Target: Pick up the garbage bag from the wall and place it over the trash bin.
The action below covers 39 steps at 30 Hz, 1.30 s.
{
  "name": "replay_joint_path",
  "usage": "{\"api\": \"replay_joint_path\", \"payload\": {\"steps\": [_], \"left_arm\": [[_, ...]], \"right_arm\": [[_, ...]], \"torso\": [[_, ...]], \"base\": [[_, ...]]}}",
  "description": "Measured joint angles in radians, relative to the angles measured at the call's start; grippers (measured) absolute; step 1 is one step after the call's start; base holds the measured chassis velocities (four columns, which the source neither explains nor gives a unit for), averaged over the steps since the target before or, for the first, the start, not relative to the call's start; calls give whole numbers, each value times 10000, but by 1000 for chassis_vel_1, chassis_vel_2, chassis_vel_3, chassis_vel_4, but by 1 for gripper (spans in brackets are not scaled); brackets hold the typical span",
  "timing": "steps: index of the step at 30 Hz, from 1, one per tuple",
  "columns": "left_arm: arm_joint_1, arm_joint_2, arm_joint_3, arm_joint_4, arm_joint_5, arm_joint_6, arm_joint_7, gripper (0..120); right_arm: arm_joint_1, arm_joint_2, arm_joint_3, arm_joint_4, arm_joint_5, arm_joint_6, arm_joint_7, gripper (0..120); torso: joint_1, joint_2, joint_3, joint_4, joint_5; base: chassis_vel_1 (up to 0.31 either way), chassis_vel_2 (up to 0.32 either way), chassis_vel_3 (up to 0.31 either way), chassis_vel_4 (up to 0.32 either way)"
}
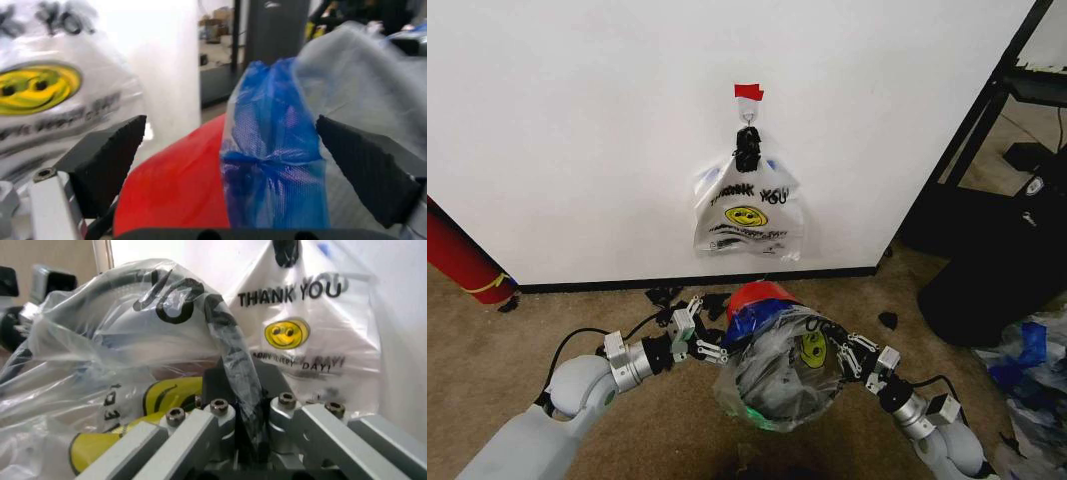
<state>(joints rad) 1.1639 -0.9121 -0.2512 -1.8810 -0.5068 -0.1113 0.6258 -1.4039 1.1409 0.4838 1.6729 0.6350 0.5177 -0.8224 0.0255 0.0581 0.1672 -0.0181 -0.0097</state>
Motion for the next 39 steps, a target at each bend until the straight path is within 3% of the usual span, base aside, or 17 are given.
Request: {"api": "replay_joint_path", "payload": {"steps": [26, 29, 33, 39], "left_arm": [[-879, -52, 92, 1346, 573, -70, -1019, 100], [-884, -52, 8, 1286, 500, -107, -1115, 100], [-514, 61, -462, 496, -190, 22, -1185, 100], [-156, 186, -547, -26, -309, 151, -125, 100]], "right_arm": [[-20, 43, -8, 68, -294, 27, -622, 0], [-18, 69, -5, 47, -341, 52, -611, 0], [-6, 120, 80, -123, -367, 182, -548, 0], [14, 188, 225, -247, -458, 330, -415, 0]], "torso": [[0, 0, 0, 0, -1], [0, 0, 0, 0, -2], [0, 0, 0, 1, 1], [-1, 0, -1, -1, 0]], "base": [[0, 0, 0, 0], [0, 0, 0, 0], [0, 0, 0, 0], [0, 0, 0, 0]]}}
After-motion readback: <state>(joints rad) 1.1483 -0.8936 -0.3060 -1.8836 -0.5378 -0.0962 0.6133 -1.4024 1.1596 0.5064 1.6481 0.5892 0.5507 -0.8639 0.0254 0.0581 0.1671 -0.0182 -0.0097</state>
